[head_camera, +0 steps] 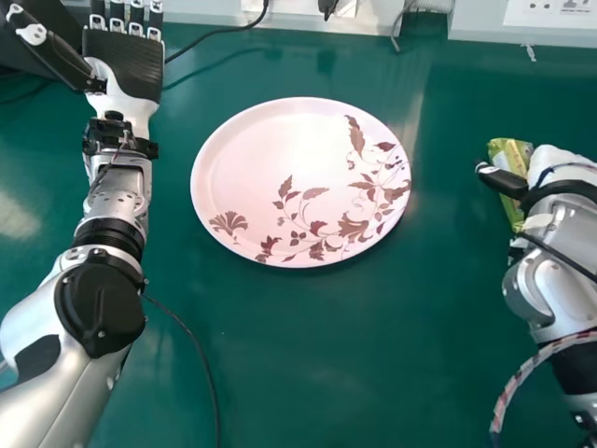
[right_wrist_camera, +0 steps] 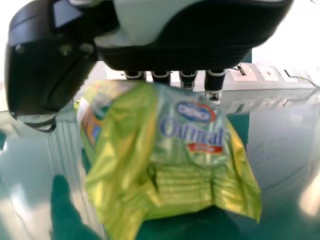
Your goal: Pick up biscuit and place it in the plate
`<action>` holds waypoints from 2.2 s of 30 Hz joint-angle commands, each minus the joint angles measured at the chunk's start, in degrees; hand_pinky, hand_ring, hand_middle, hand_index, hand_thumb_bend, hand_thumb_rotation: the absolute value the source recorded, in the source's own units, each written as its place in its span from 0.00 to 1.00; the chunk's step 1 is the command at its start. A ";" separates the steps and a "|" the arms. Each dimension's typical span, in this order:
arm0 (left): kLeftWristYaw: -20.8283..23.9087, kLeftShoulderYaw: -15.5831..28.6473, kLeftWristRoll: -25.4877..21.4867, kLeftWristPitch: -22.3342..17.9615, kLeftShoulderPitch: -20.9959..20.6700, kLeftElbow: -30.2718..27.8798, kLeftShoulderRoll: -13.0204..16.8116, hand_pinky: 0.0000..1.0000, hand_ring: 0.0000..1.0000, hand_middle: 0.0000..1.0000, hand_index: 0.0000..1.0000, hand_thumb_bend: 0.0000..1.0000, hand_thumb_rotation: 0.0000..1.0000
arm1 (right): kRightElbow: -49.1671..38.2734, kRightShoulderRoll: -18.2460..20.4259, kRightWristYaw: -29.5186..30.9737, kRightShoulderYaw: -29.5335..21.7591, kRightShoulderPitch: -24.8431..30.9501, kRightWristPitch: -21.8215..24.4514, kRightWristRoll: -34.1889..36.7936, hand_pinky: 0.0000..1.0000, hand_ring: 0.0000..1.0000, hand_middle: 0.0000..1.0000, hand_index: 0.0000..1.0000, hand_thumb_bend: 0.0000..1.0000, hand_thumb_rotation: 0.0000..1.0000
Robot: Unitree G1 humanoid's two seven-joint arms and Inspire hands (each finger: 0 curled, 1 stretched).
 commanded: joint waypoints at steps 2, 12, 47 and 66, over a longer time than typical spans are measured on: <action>0.43 0.43 -0.65 0.50 -0.90 0.09 0.33 0.82 0.88 0.94 0.96 1.00 0.47 | 1.02 -1.22 1.33 0.78 2.28 -0.21 -0.32 0.67 0.79 0.86 0.91 0.86 0.64; -0.52 0.44 -1.27 1.11 -0.79 0.00 0.60 0.80 0.88 0.95 0.98 1.00 0.44 | 0.58 -2.76 4.40 1.70 3.16 -1.18 -2.44 0.65 0.77 0.85 0.88 0.85 0.59; 2.53 5.33 -8.24 12.31 -1.74 0.16 1.71 0.78 0.89 0.96 1.00 1.00 0.45 | -8.01 -5.63 10.48 -2.75 7.44 -6.09 -1.64 0.23 0.44 0.68 0.81 0.47 0.00; 6.05 5.81 -9.07 9.24 -2.12 -0.51 0.67 0.76 0.90 0.97 1.00 1.00 0.46 | -10.19 -5.64 11.60 -4.97 7.70 -6.56 -1.41 0.11 0.18 0.47 0.50 0.52 0.00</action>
